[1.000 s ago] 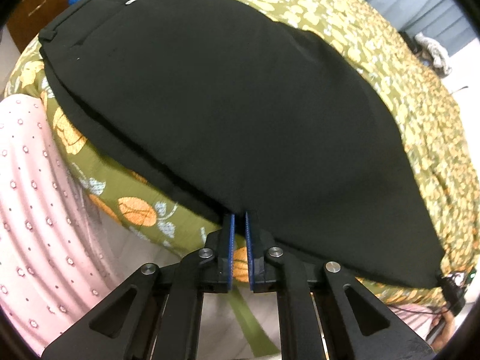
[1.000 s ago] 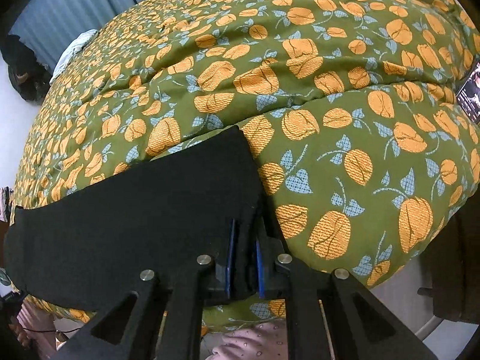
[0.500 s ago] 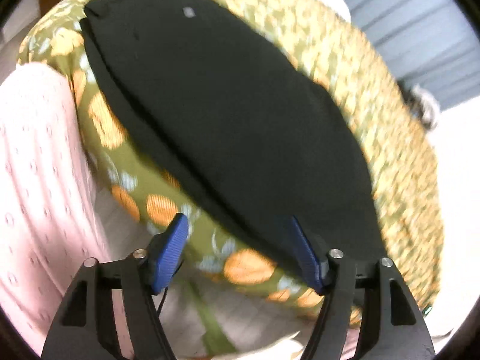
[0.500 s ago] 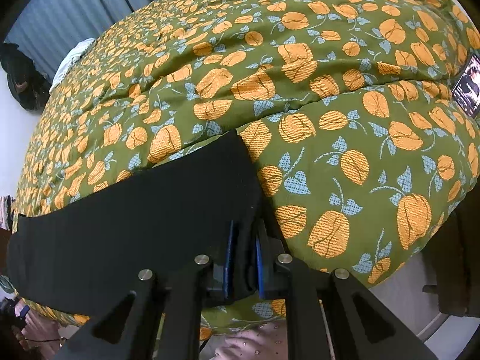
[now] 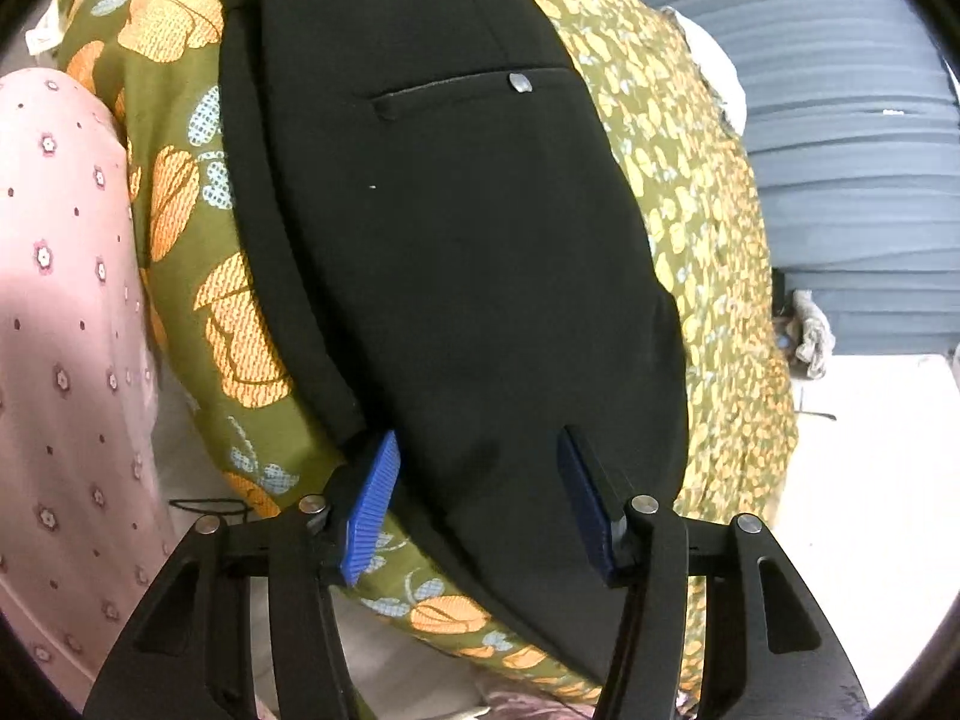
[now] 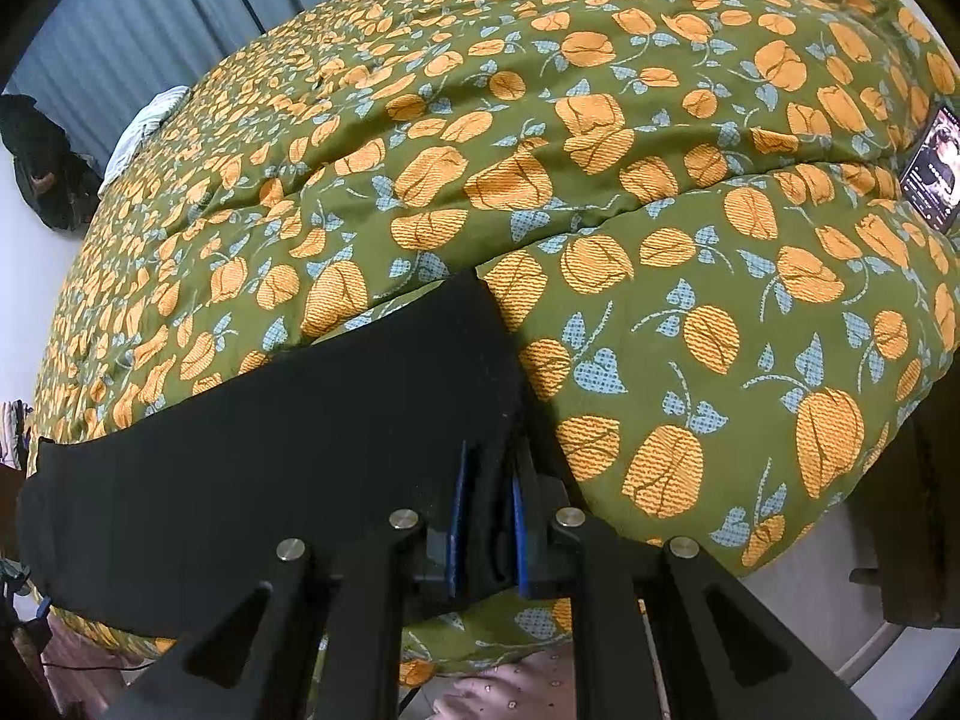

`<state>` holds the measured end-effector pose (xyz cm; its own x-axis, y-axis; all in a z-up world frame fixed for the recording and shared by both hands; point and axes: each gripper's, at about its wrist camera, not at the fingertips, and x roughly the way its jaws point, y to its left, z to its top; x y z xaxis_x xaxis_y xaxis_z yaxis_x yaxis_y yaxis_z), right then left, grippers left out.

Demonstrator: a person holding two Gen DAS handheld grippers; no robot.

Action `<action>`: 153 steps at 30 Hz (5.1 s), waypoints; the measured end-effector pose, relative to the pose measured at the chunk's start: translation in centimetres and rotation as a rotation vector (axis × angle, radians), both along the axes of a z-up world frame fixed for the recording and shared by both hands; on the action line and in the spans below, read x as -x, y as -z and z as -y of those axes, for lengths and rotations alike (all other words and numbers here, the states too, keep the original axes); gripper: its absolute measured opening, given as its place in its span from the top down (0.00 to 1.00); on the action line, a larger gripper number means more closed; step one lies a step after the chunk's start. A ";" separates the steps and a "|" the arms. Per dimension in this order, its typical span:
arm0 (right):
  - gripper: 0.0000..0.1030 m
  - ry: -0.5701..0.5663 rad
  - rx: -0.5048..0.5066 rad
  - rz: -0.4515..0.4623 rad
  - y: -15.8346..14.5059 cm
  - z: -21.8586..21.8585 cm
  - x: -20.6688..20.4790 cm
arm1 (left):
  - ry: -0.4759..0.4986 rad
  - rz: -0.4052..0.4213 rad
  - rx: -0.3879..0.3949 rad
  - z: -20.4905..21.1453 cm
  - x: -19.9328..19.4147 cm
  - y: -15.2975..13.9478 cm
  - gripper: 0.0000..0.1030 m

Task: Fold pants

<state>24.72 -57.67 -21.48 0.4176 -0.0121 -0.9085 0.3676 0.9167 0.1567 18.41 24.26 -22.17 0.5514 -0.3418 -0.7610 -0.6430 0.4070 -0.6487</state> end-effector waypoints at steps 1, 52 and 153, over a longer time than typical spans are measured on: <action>0.88 0.000 -0.001 0.000 0.0 0.0 0.0 | -0.002 -0.001 -0.006 0.0 -0.1 0.0 0.45; 0.35 -0.073 0.027 0.066 1.2 -13.1 -0.1 | 0.374 -0.080 -0.976 7.1 -8.6 0.0 0.01; 0.00 -0.087 0.145 0.378 -8.6 -4.0 -1.7 | 0.527 -0.009 -0.976 12.9 -7.4 0.7 0.00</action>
